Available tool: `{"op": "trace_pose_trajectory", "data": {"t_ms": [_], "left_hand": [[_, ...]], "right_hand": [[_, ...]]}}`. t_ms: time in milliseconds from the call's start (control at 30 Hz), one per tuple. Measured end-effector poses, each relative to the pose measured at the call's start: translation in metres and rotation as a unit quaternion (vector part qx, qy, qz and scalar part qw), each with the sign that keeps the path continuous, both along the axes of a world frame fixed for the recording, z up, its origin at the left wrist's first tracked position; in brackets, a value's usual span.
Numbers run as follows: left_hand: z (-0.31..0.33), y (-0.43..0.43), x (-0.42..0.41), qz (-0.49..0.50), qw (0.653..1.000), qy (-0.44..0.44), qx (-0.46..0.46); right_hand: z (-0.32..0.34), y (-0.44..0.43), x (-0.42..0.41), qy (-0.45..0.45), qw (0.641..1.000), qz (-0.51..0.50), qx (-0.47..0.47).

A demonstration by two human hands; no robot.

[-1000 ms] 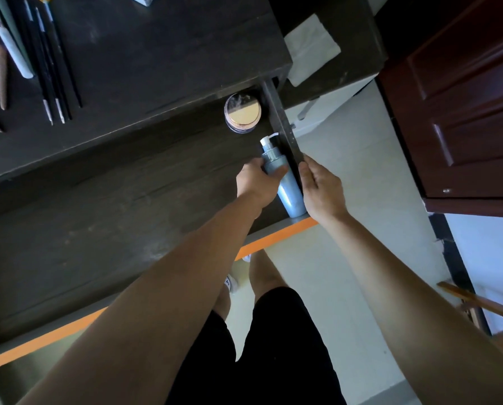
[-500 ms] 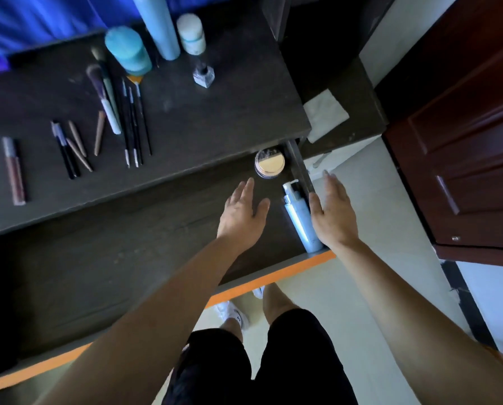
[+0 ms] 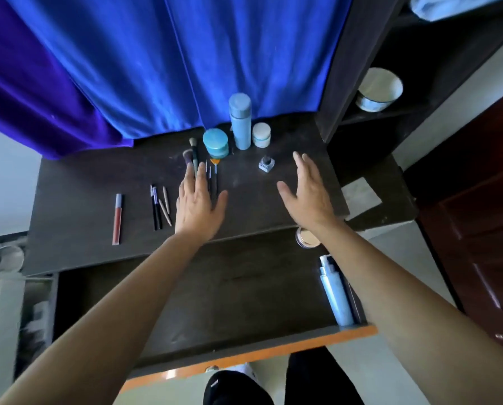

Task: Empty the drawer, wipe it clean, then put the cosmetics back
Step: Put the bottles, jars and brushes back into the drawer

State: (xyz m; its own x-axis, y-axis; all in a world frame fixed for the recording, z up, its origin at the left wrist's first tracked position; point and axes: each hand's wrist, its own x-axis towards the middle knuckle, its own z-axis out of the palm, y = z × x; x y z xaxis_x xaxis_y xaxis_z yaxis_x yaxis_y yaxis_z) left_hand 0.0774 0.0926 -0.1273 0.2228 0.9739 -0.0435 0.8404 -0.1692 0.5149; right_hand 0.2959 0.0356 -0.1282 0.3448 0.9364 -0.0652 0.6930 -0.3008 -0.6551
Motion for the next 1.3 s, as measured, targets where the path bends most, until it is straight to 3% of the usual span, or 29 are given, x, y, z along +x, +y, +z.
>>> {"op": "trace_pose_trajectory", "data": {"t_ms": [167, 400, 633, 867, 1067, 1300], "left_hand": [[-0.011, 0.056, 0.017, 0.042, 0.999, 0.015, -0.024], [-0.050, 0.126, 0.041, 0.060, 0.997, 0.020, -0.044], [-0.074, 0.159, 0.052, 0.016, 0.998, 0.042, -0.037], [-0.065, 0.165, 0.065, 0.053, 0.998, 0.028, -0.023], [-0.028, 0.105, 0.046, 0.097, 0.991, -0.093, 0.007], [-0.005, -0.011, 0.019, 0.036, 0.987, -0.159, 0.006]], "right_hand": [[-0.006, 0.092, 0.008, 0.068, 0.997, 0.024, 0.016], [-0.026, 0.183, 0.006, 0.073, 0.993, 0.086, 0.046], [-0.038, 0.206, 0.001, 0.060, 0.991, 0.107, 0.044], [-0.029, 0.207, -0.003, 0.059, 0.992, 0.108, -0.005], [0.001, 0.163, 0.000, 0.113, 0.990, 0.078, 0.022], [0.020, 0.010, 0.003, 0.231, 0.969, -0.034, 0.079]]}}
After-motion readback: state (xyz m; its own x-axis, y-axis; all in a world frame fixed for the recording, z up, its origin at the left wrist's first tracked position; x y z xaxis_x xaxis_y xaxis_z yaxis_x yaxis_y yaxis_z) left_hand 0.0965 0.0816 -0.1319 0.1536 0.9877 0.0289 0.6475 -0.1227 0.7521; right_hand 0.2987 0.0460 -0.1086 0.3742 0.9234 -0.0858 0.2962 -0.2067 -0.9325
